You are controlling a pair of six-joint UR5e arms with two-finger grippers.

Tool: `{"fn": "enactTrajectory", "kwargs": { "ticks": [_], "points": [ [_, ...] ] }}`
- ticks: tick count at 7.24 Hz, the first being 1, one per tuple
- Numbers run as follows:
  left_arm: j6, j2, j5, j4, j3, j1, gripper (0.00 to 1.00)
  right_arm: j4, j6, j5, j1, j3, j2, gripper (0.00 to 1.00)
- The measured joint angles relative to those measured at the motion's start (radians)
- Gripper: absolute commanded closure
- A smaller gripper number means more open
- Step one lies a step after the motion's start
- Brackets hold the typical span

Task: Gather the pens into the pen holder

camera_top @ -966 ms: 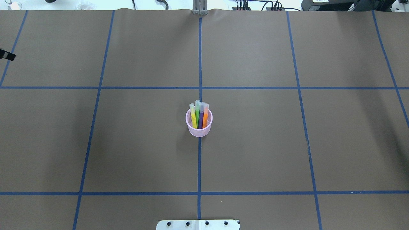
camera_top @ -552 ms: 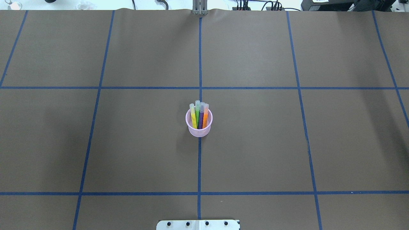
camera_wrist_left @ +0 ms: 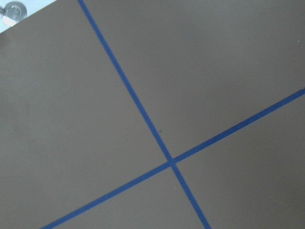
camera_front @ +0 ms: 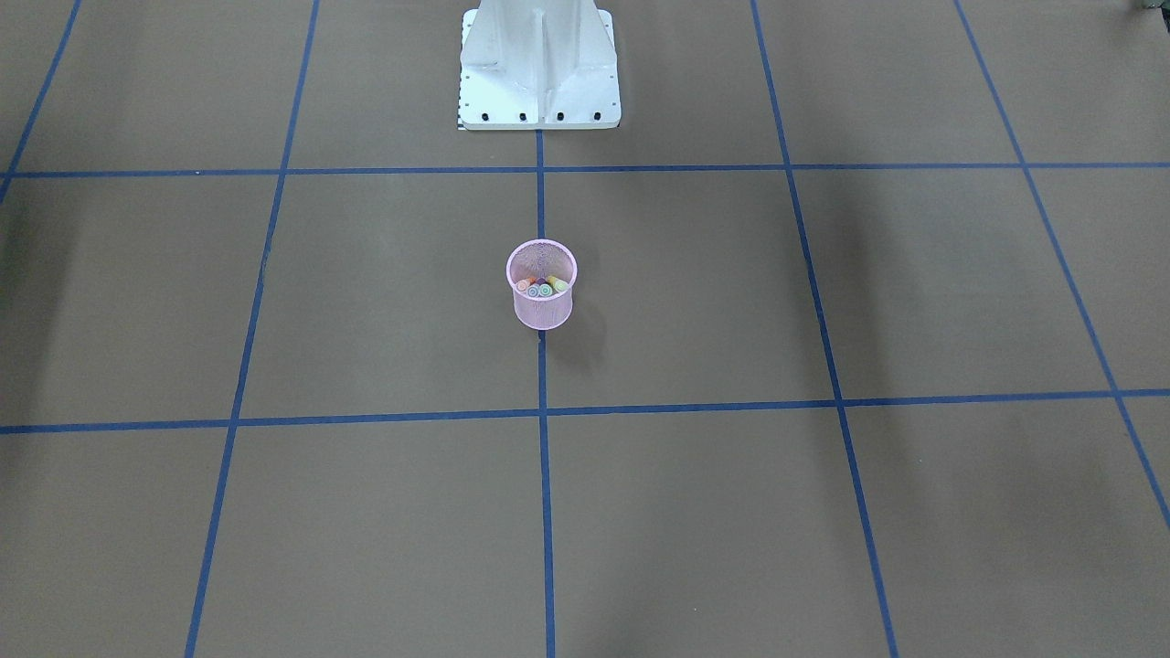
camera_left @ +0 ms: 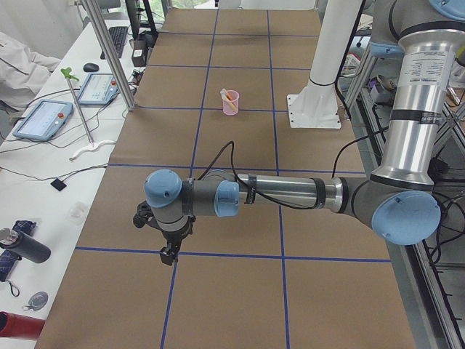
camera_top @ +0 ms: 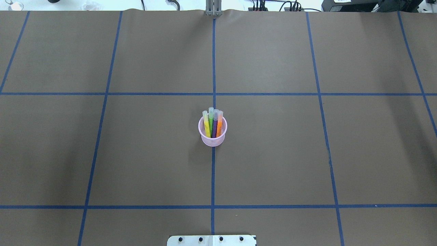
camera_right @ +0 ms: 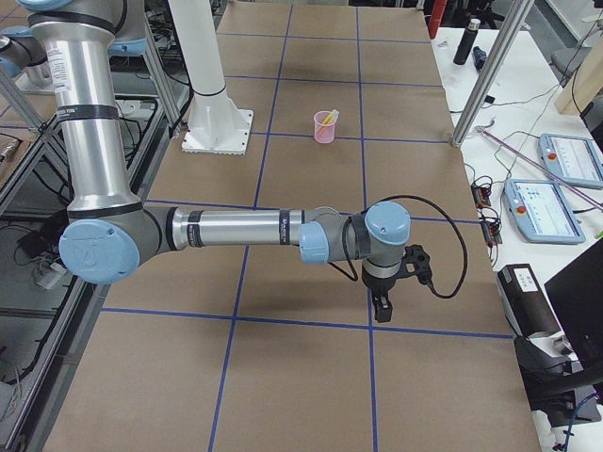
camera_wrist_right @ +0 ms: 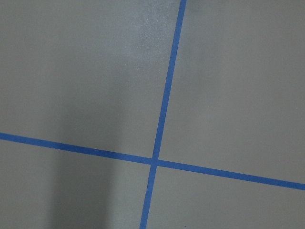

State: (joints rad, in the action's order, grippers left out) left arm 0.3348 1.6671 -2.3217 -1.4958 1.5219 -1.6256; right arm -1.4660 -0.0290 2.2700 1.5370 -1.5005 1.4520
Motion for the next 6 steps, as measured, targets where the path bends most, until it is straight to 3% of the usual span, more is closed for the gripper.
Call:
{"fn": "enactTrajectory", "kwargs": {
  "ticks": [3,6],
  "points": [
    [-0.297,-0.085,0.048,-0.029,0.077,-0.003,0.00,0.006,0.001,0.002,0.000,0.029,0.006,0.00],
    [-0.357,-0.125,0.052,-0.122,0.093,-0.001,0.00,0.007,0.005,0.002,0.000,0.031,0.010,0.00]
  ]
}}
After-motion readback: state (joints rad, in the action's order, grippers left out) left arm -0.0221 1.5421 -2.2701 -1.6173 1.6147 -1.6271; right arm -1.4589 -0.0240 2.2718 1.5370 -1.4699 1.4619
